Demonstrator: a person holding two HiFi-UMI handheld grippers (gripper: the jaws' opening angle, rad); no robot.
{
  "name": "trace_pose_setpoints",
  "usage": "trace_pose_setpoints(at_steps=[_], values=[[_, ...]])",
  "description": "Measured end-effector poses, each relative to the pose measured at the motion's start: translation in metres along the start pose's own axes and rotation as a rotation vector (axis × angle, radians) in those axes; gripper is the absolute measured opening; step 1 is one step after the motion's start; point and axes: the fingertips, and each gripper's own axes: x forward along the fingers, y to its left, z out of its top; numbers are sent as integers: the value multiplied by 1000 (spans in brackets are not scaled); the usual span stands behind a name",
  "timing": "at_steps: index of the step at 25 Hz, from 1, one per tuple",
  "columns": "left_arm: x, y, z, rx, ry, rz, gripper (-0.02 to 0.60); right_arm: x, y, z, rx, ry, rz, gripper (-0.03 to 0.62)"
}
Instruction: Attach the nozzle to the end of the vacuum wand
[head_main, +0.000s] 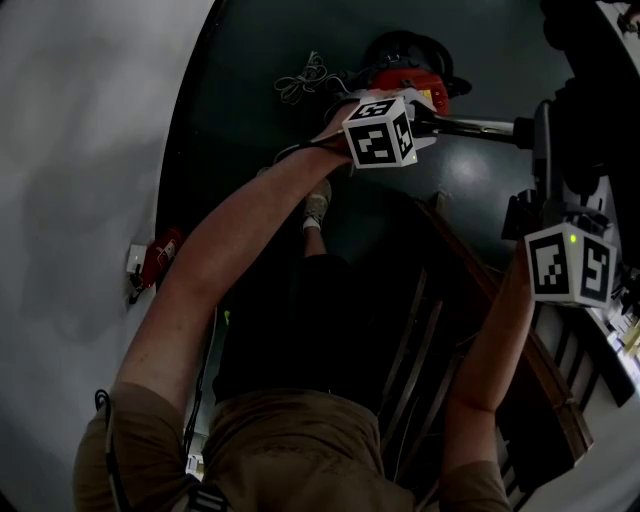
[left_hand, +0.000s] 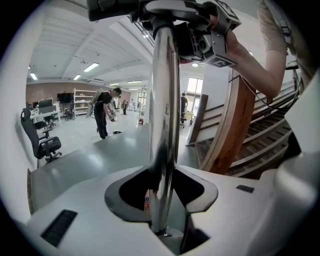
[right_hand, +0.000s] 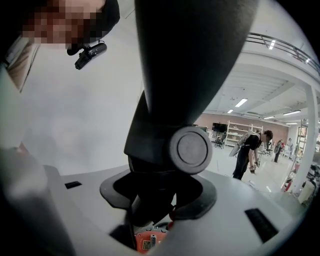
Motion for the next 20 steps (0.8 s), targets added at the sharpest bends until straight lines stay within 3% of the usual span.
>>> trace_pose_setpoints(at_steps=[7, 14, 20], values=[[4, 4, -4, -15, 23, -34, 155, -1, -8, -6, 69, -55, -76, 186], [2, -4, -5, 6, 39, -78, 155, -5, 0, -7, 52, 27, -94, 186], [9, -5, -1, 10, 45, -55, 153, 6, -13, -11, 54, 48, -97, 186]])
